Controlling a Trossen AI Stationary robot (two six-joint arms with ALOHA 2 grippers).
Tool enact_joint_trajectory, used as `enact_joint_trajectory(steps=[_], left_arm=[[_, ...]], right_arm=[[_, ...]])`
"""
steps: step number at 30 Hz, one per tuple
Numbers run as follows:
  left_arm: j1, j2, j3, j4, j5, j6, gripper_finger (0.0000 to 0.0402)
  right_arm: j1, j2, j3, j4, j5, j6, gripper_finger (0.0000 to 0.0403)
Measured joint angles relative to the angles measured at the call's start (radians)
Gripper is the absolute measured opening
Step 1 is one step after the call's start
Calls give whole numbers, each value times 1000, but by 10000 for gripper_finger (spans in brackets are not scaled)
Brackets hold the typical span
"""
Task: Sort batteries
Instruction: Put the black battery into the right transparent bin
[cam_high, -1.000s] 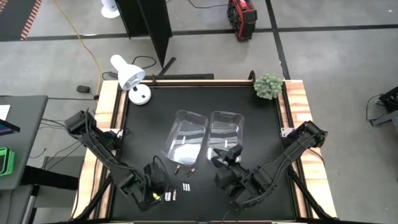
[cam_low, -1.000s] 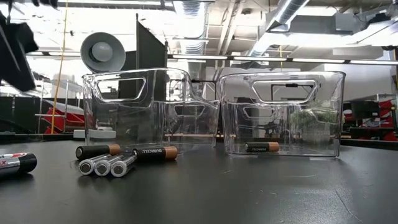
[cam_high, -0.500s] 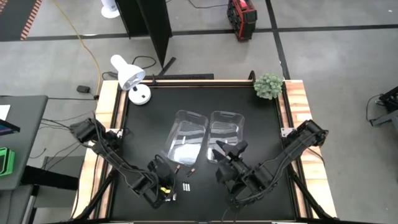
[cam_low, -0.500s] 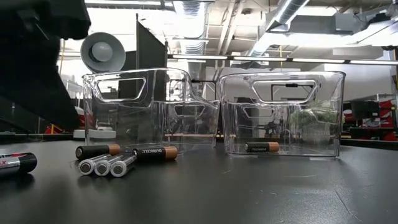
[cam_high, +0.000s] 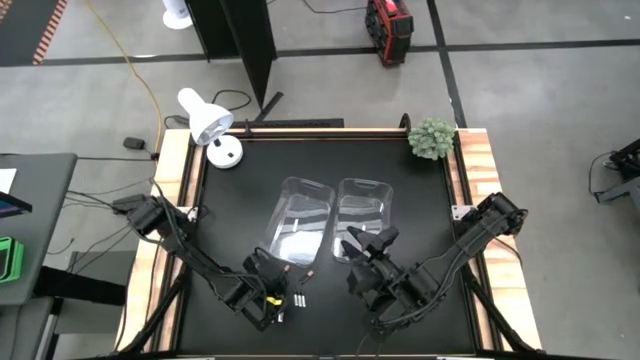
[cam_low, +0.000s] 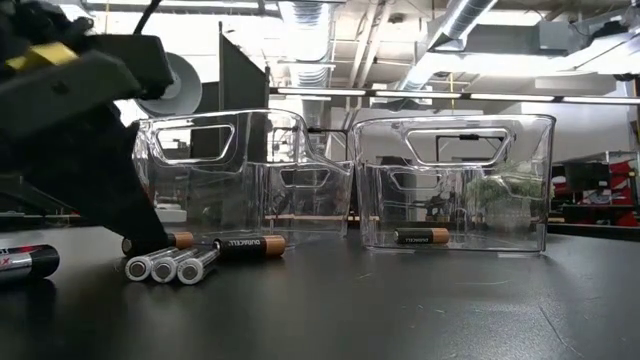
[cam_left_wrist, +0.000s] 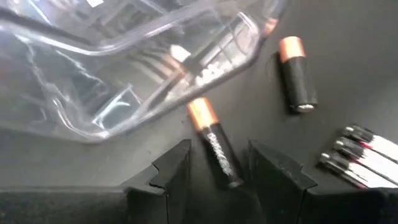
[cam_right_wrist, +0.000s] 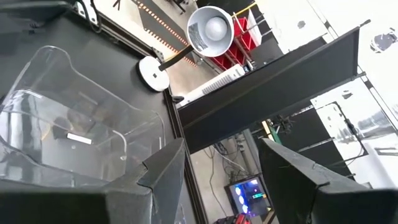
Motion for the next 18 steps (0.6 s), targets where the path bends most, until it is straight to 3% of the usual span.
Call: enact_joint_trajectory(steps=[11,14,18], left_arm=[[9,43,0,39,-11,31,150],[6,43,0,43,-5,31,127],[1,44,0,52,1,34,65]], right_arm=[[2,0,0,14,-3,2,223],[2,0,0,15,-4,2,223],[2,0,0,14,-4,2,223]])
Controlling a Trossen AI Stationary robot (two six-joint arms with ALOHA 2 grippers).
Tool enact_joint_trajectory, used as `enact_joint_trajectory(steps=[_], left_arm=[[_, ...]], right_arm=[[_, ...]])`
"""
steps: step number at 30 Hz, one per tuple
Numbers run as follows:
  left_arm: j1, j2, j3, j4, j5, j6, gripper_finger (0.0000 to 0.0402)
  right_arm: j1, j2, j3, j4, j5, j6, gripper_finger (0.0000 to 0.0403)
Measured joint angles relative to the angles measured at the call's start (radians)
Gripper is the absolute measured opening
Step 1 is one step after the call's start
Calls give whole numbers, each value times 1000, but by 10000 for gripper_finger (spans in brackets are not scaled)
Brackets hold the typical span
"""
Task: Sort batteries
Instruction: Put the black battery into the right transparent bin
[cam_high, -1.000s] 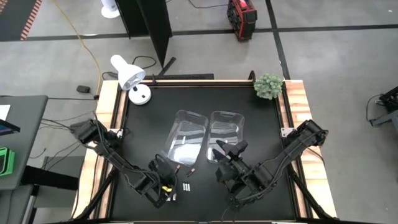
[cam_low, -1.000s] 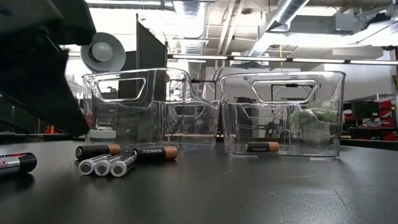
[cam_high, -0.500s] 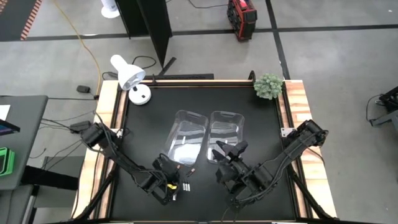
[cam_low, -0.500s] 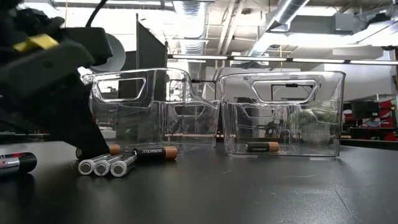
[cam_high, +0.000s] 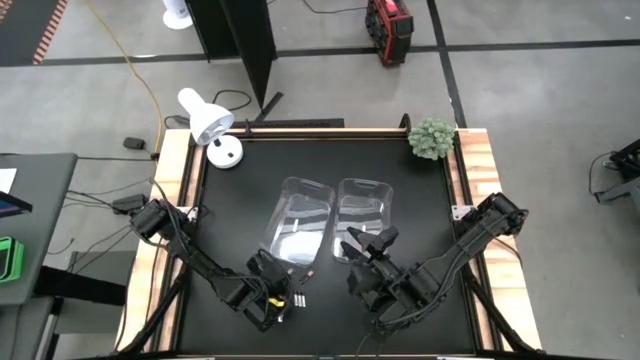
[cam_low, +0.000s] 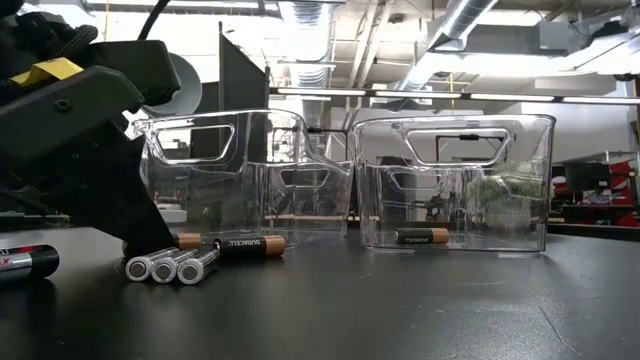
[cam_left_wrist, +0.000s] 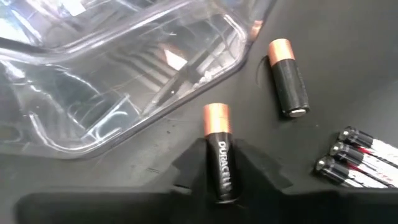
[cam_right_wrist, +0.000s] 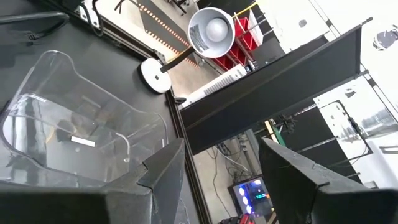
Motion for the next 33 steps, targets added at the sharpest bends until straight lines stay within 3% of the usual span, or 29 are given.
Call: enact_joint_trajectory(steps=[2,10,18,33], left_arm=[[-4,0,0,2,0,8,42],[-10,2,15,-3,11,40,42],[-17,5,115,-99,57,120,42],[-18,2,282,-224,27,284,42]], right_arm=[[0,0,0,0,0,0,223],[0,0,0,0,0,-1,223],[0,0,0,0,0,-1,223],[12,0,0,0,0,-3,223]])
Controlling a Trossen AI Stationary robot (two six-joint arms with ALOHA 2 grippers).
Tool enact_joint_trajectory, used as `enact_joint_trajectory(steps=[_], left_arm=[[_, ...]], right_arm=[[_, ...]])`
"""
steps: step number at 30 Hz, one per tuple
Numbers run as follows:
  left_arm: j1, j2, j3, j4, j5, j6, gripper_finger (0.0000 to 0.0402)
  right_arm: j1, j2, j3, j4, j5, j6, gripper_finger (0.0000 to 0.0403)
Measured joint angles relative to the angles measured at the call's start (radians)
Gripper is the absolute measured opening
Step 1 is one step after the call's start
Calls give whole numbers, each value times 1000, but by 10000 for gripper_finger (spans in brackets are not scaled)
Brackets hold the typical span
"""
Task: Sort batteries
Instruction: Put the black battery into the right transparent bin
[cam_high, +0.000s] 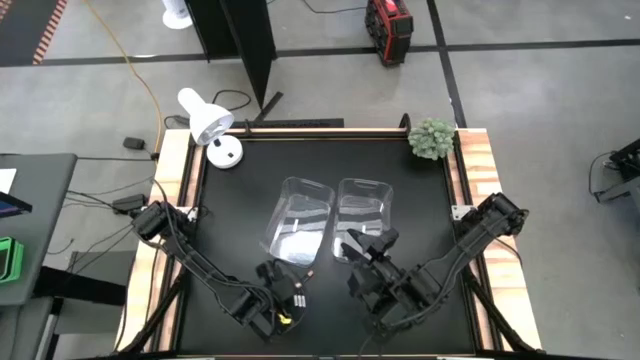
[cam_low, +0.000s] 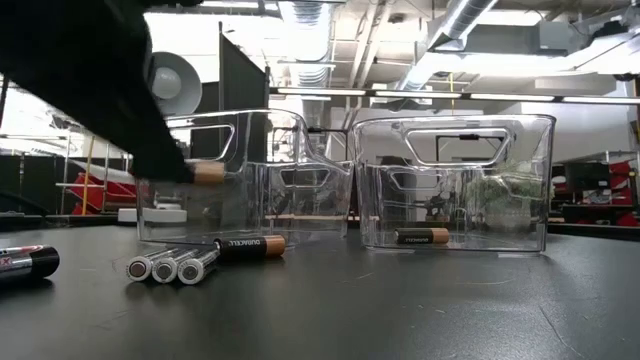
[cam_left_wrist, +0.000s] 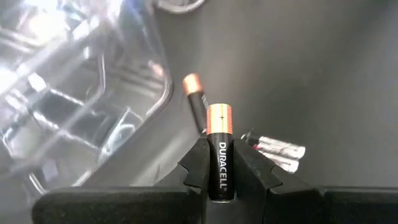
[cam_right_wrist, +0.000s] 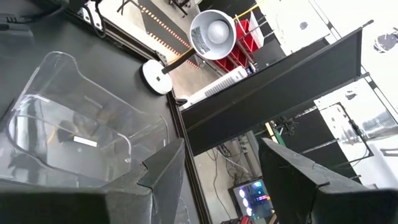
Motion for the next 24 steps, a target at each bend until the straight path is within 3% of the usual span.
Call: enact_joint_trajectory(steps=[8,18,24], left_arm=[[17,-1,105,19,-55,209,42],[172,-3,159,208,-52,549,42],[266,-3,159,266,-5,640,42]], right_arm=[[2,0,0,0,0,-5,223],[25,1,31,-1,1,-7,223],[77,1,35,-1,98,-8,223]])
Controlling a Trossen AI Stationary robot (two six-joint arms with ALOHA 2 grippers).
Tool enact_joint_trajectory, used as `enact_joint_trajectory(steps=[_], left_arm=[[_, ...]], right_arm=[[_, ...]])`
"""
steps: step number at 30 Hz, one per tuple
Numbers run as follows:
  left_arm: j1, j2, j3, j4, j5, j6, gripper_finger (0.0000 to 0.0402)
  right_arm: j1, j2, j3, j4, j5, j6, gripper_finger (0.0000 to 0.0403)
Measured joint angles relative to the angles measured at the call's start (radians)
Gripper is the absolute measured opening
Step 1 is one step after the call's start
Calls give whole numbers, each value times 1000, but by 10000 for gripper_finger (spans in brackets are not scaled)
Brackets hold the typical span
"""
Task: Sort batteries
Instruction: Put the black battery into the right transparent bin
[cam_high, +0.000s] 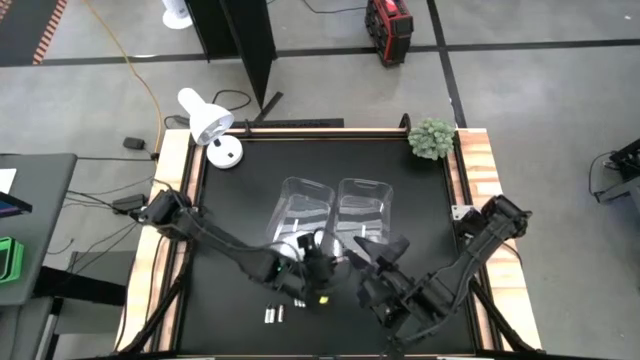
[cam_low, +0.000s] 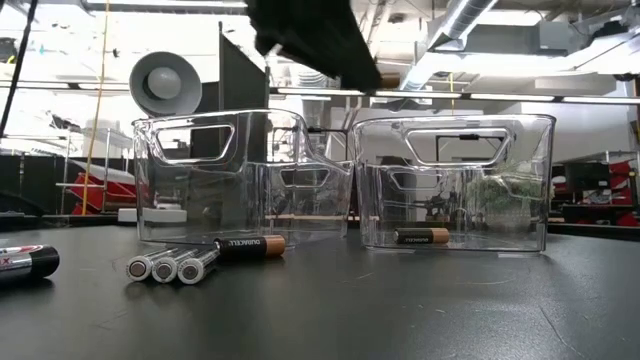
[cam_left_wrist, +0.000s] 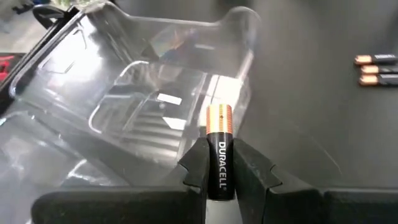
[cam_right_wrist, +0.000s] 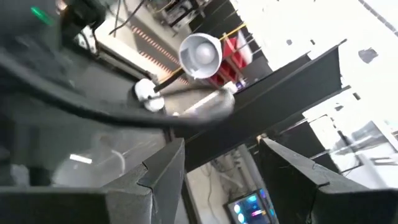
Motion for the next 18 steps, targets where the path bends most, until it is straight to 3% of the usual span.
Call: enact_joint_trajectory(steps=[13,18], left_arm=[[149,0,0,48,107,73,44],[170,0,0,48,107,87,83]], right_arm=[[56,0,0,-8,60,-3,223],[56,0,0,-8,60,-3,223]])
